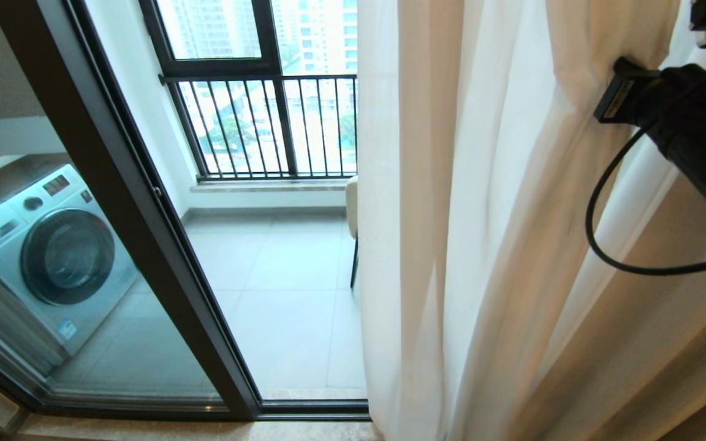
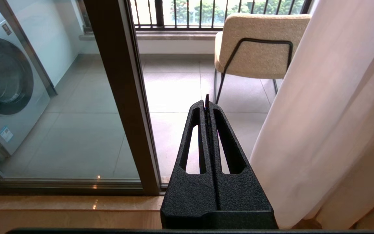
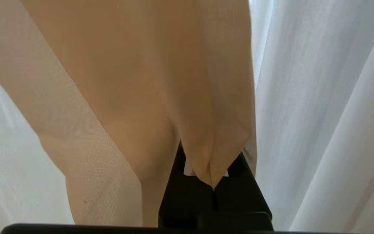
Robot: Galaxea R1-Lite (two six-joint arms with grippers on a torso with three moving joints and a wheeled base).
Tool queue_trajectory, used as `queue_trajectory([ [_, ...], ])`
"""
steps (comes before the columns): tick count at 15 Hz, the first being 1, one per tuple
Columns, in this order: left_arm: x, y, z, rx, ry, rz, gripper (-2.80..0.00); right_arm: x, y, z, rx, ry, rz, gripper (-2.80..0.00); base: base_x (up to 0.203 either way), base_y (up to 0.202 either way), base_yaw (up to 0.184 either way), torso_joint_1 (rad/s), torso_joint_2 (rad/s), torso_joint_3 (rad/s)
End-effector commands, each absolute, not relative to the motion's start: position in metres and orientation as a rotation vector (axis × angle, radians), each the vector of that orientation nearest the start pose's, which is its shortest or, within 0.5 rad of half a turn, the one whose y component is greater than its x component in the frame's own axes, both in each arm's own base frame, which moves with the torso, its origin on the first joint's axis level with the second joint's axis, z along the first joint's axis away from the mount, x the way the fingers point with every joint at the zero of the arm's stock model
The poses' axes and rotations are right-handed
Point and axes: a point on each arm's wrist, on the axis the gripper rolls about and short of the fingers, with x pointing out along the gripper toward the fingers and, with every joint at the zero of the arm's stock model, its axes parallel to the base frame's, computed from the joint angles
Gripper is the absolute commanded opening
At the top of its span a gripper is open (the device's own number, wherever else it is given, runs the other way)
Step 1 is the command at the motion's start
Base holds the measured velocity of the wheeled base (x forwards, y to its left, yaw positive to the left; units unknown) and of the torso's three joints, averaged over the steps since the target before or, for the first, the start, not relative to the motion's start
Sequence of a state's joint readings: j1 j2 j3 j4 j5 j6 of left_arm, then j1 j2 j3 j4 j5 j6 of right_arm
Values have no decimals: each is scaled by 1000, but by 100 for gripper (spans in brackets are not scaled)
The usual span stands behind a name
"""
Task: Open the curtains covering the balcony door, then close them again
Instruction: Pull the inner curtains open on both sides
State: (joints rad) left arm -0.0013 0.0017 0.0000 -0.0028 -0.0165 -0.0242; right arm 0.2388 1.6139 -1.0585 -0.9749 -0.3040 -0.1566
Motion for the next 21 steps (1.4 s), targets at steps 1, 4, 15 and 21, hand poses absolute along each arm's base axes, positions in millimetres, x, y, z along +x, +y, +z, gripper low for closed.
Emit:
queue_trajectory([
  [1,-23,0,76,-25,-1,-18,-280,288,59,317,-41,-414,-111,-280,0,0,0,0,0,0],
  [4,-23,0,76,-25,-1,-18,-280,291,48,328,-42,-443,-148,-280,0,0,0,0,0,0],
  [15,-23,0,76,-25,-1,-18,-280,289,-58,354,-165,-494,-357,-280,0,0,0,0,0,0],
  [21,-23,0,76,-25,-1,-18,-280,277,-119,366,-237,-498,-487,-280,0,0,0,0,0,0],
])
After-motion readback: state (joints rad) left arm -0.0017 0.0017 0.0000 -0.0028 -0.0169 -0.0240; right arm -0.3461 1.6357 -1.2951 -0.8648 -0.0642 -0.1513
